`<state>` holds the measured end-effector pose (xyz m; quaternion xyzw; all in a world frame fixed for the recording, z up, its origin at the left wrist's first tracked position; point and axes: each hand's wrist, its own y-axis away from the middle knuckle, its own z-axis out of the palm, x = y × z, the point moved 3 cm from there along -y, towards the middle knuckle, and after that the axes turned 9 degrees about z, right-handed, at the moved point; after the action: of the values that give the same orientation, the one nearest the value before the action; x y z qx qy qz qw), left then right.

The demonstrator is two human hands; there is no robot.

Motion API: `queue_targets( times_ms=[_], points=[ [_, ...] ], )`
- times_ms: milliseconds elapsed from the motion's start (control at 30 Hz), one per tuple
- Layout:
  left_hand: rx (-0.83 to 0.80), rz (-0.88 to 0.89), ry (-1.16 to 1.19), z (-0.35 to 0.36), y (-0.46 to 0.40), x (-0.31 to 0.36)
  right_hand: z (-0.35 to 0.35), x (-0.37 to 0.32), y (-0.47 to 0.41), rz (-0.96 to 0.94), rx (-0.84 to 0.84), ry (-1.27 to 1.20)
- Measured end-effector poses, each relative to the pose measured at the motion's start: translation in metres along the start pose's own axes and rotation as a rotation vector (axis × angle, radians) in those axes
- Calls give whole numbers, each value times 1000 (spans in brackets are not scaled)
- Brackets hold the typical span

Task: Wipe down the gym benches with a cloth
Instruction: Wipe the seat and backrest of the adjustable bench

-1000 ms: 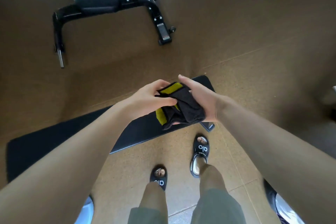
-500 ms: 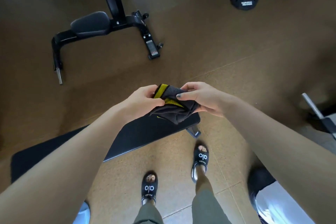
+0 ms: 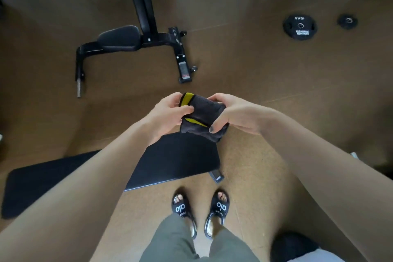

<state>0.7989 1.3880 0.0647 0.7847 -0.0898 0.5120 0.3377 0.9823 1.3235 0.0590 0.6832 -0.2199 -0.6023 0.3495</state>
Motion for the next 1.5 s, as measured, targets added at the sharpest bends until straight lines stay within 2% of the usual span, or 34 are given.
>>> queue_targets(
  times_ms=[100, 233, 333, 467, 633, 700, 833, 900, 1033, 1167, 1333, 1500],
  points=[
    [28, 23, 37, -13, -12, 7, -8, -16, -11, -18, 39, -74],
    [2, 62, -15, -34, -33, 16, -25, -37, -28, -63, 201, -27],
    [-20, 59, -61, -43, -48, 21, -29, -55, -41, -87, 194, -29],
    [-35, 56, -49, -51, -65, 32, -40, -70, -49, -33, 109, -133],
    [-36, 110, -21, -36, -100, 57, -82, -66, -64, 111, -130, -101],
    [-29, 109, -17, -25, -120, 67, -109, -65, -74, 132, -177, -120],
    [23, 74, -16, 5, -170, 94, -181, -77, -97, 29, -134, -172],
    [75, 45, -8, 22, -197, 111, -219, -88, -111, -30, -121, -124],
    [141, 3, -13, 52, -246, 149, -286, -107, -130, -51, -42, -51],
    [211, 11, 42, 62, -281, 178, -328, -131, -139, -70, -82, -59],
    [312, -77, 195, 50, -301, 181, -337, -167, -170, -67, -204, -83],
    [422, -137, 244, 13, -310, 165, -311, -203, -214, 41, -428, -70]
  ],
)
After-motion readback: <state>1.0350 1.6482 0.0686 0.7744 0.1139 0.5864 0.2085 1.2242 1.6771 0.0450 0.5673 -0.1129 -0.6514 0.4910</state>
